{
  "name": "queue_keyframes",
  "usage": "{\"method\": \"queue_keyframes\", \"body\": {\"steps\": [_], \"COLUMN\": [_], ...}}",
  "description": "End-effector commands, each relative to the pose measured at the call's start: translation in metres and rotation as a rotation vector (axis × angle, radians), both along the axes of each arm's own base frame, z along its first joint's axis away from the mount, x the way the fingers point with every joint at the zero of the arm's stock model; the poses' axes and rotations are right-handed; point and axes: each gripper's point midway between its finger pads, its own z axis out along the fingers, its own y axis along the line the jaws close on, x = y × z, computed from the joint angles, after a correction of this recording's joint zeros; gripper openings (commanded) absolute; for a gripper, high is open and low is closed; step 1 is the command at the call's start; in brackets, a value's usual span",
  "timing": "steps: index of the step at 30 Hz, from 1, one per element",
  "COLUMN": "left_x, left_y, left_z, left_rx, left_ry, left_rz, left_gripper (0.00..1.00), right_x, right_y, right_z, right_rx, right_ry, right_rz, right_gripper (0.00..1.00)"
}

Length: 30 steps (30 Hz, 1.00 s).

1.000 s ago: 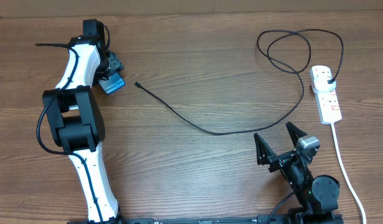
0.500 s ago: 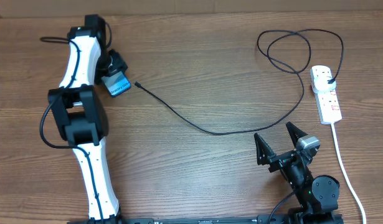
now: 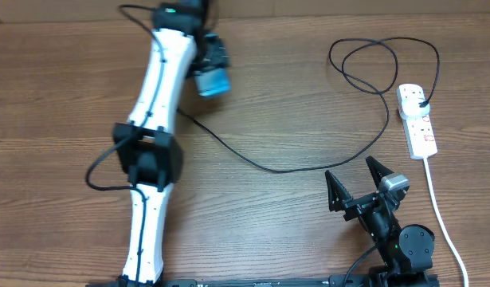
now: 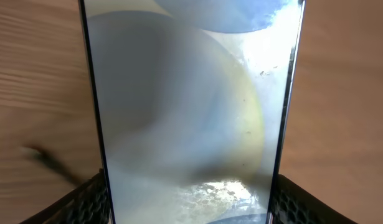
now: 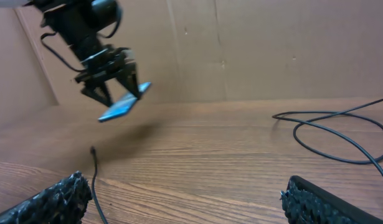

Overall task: Plug charger to phone and switch on socket
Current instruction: 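Lift the phone with the left gripper and carry it toward center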

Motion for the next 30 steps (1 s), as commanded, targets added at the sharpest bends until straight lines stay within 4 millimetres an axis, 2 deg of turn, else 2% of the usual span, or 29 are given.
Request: {"method": "queue_keyframes", "body": {"steps": [1, 4, 5, 7, 15, 21, 27, 30], "left_x": [-0.021, -0.042, -0.055, -0.069, -0.119, -0.127, -0.13, -0.127], "left_y": [-0.051, -0.077, -0.087, -0.095, -0.098, -0.112, -0.122, -0.117], "left_z": [0.016, 0.014, 0.012, 0.01, 0.009, 0.014, 0.023, 0.026], "left_rx": [-0.068, -0.056, -0.045, -0.034, -0.073, -0.164, -0.294, -0.356], "left_ry": [0.006, 0.042, 0.073, 0.108, 0.317, 0.347, 0.431, 0.472], "left_rz": [-0.096, -0.154, -0.181, -0.198, -0.191, -0.238, -0.113, -0.056], "left_gripper": [0.04, 0.04, 0.04, 0.04, 0.04, 0.04, 0.04, 0.04], "right_x": [0.001, 0.001, 0.001, 0.001, 0.001, 0.001, 0.001, 0.001], "right_y": [-0.001, -0.001, -0.001, -0.001, -0.001, -0.001, -0.001, -0.001], "right_z": [-0.002, -0.002, -0.002, -0.002, -0.002, -0.002, -0.002, -0.002], "right_rx": [0.006, 0.006, 0.006, 0.006, 0.006, 0.006, 0.006, 0.006], "right_ry": [-0.001, -0.001, -0.001, -0.001, -0.001, -0.001, -0.001, -0.001], "right_rz": [-0.007, -0.007, -0.007, -0.007, -0.007, -0.007, -0.007, -0.007], "right_gripper": [1.0, 1.0, 1.0, 1.0, 1.0, 1.0, 1.0, 1.0]}}
